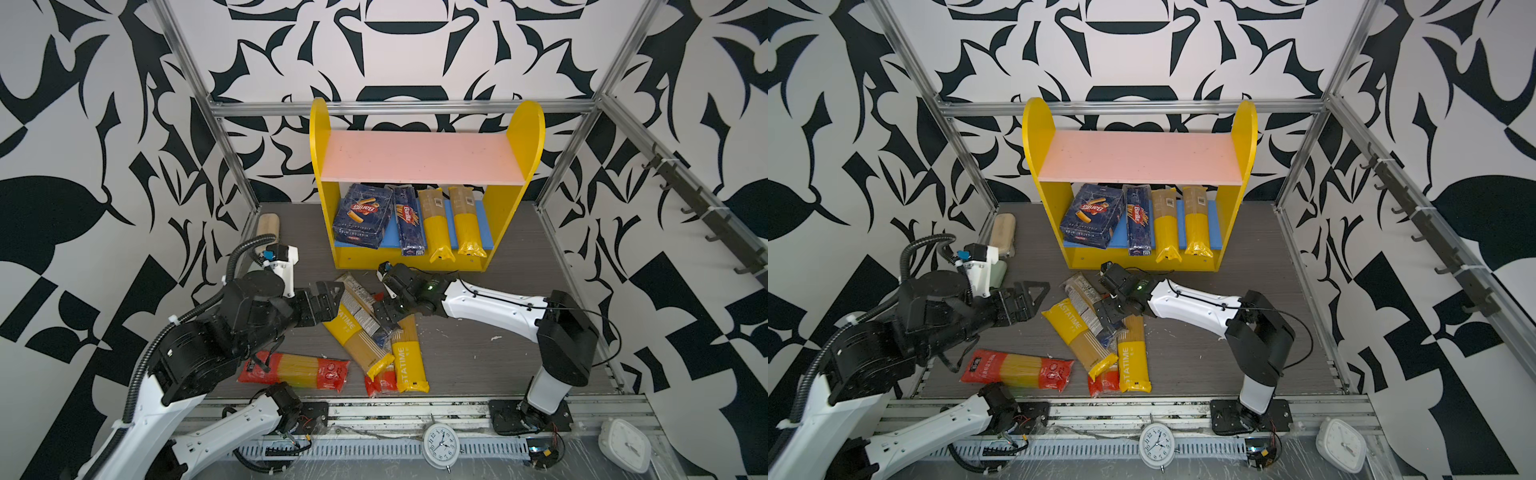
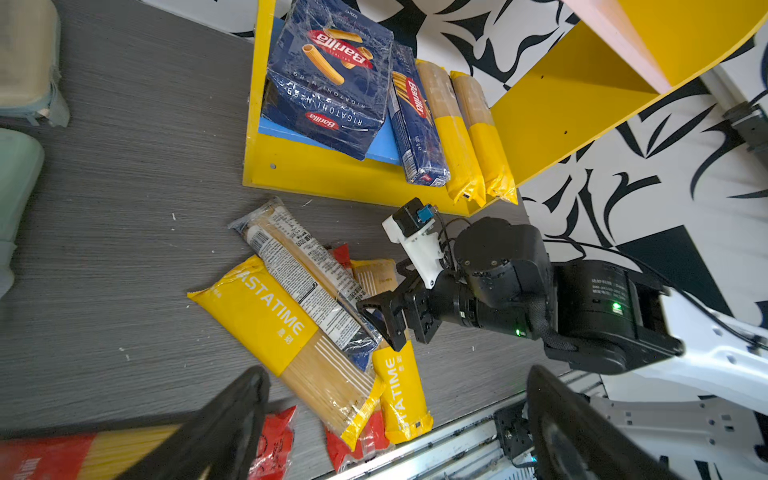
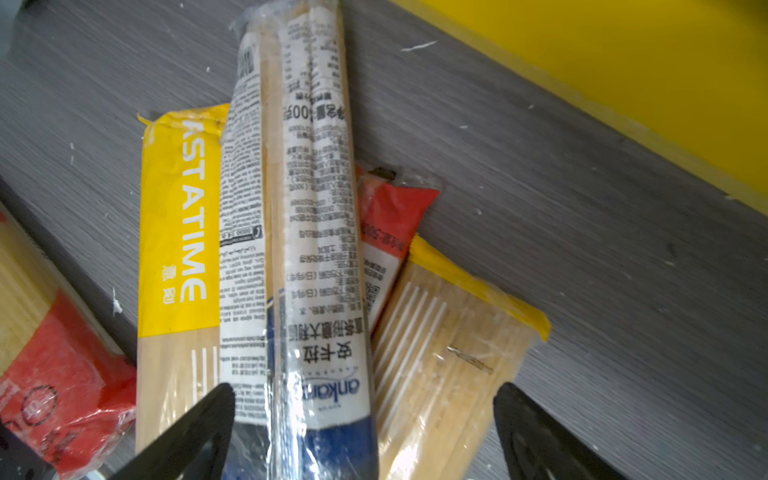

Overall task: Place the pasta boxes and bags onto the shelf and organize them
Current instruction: 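Move the right gripper to the white-labelled spaghetti bag while the left lifts, then grip the white-labelled spaghetti bag with the right gripper and lift it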

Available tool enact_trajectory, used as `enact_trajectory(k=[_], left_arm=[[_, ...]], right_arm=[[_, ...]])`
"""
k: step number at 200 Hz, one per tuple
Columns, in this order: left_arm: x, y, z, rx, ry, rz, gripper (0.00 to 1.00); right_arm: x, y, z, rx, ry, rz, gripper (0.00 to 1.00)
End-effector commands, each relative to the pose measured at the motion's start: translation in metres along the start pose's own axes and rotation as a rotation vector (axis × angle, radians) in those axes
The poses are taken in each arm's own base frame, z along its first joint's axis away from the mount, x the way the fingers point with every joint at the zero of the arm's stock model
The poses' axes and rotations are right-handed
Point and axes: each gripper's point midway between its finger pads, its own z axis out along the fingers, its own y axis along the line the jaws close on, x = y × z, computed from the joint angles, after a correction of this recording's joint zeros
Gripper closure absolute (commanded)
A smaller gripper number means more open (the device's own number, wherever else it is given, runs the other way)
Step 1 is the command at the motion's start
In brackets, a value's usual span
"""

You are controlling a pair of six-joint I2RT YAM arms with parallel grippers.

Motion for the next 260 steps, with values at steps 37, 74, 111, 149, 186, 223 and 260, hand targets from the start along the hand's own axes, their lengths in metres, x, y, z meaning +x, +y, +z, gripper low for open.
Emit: enact_trajectory(k=[37,74,111,149,186,223,260], left_arm=[[-0.006,-0.024,0.025,0.030,0.035,0.070,0.01],[-0.011,-0.028,0.027,0.040,0.023,0.075,0.01],[-0.015,-0.020,0.017,0.022,-0.012,0.072,0.01],[-0.012,-0.008,0.008,-0.002,-0.034,0.052,0.01],[0.000,0.013,0.006,-0.053,-0.036,0.020,0.01],[0.007,0.028,0.002,-0.088,-0.049,-0.009,0.01],[0.008,0.032,0.001,-0.104,-0.051,-0.019,0.01]], right_arm=[[-0.003,0.035,0.012,-0.057,0.010,-0.076,0.01],[0.006,0.040,0.029,-0.047,0.046,-0.095,0.01],[0.016,0.039,0.043,-0.011,0.097,-0.124,0.05],[0.023,0.037,0.049,-0.009,0.123,-0.134,0.26],[0.026,0.042,0.046,-0.046,0.120,-0.145,0.65],[0.025,0.046,0.036,-0.073,0.112,-0.150,0.88],[0.019,0.047,0.023,-0.077,0.085,-0.150,1.00]])
